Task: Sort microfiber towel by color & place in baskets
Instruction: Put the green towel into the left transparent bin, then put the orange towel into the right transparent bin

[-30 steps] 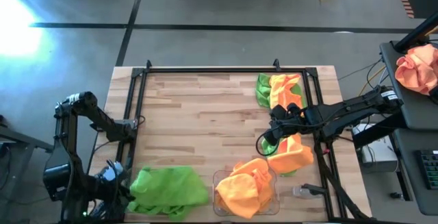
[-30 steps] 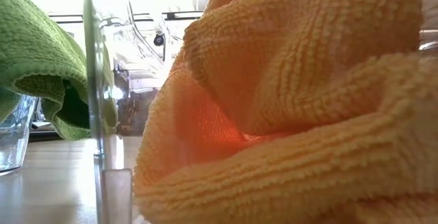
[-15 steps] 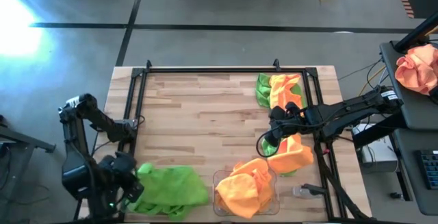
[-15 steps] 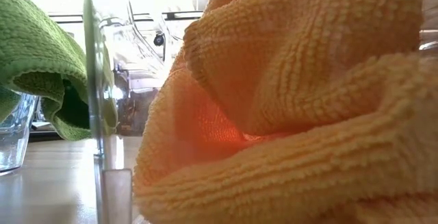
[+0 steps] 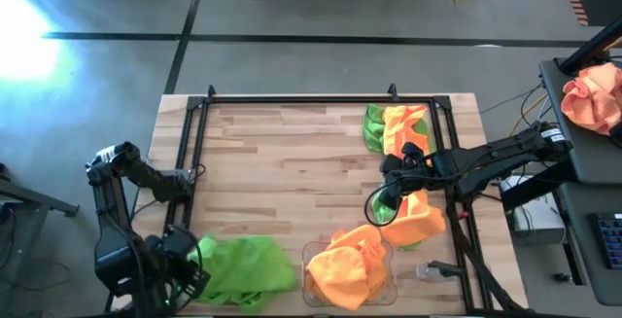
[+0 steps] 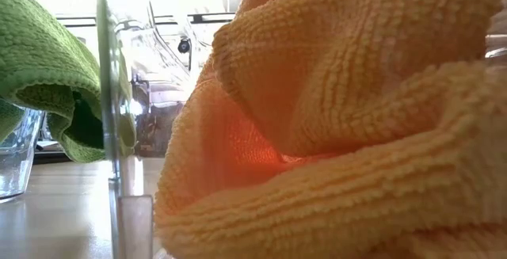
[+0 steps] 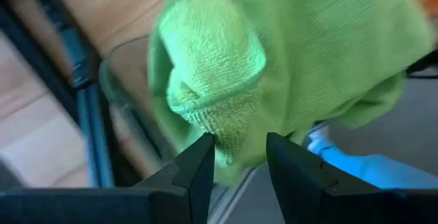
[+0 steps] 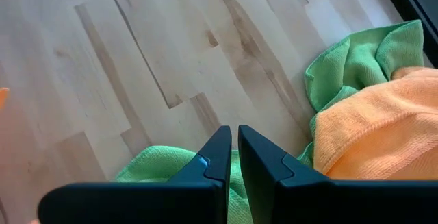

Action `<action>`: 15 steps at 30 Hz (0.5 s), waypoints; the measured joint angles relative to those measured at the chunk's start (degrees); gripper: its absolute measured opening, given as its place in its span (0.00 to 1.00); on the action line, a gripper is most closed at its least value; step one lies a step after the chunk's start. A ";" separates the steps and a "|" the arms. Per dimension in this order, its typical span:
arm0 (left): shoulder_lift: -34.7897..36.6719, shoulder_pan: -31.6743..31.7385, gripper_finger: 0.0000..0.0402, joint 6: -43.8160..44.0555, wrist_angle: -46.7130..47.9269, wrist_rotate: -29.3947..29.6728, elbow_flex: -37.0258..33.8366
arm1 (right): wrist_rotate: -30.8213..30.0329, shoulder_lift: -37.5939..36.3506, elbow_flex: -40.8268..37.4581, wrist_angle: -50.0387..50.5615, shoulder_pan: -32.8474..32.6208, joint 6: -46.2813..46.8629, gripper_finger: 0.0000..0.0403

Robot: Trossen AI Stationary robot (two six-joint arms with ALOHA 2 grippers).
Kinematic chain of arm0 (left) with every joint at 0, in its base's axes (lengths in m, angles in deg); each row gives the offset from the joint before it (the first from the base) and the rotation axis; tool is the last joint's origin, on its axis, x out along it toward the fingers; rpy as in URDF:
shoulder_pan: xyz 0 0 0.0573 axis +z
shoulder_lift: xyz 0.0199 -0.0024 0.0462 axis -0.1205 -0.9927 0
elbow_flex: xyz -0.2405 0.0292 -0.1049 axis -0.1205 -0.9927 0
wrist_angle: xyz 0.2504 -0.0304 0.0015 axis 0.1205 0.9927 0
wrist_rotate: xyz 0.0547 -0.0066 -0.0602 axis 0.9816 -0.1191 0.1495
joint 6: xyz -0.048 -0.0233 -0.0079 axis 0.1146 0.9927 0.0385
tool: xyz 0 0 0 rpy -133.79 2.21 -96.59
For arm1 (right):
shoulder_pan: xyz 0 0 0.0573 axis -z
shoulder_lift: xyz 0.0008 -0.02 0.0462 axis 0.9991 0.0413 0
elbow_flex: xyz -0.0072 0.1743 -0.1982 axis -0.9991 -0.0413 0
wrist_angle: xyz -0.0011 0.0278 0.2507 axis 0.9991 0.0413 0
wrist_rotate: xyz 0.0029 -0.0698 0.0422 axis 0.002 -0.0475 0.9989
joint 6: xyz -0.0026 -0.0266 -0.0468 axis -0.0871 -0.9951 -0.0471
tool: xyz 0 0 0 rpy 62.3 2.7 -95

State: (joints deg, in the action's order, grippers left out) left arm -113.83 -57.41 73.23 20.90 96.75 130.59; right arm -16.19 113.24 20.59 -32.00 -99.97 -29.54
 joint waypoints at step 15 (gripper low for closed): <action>-0.49 2.28 0.29 -5.20 1.14 15.15 7.33 | 0.01 0.00 0.00 0.08 0.00 -0.55 0.06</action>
State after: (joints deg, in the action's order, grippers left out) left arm -114.33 -55.14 68.02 22.04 111.89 137.92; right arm -16.18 113.24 20.59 -31.93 -99.97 -30.09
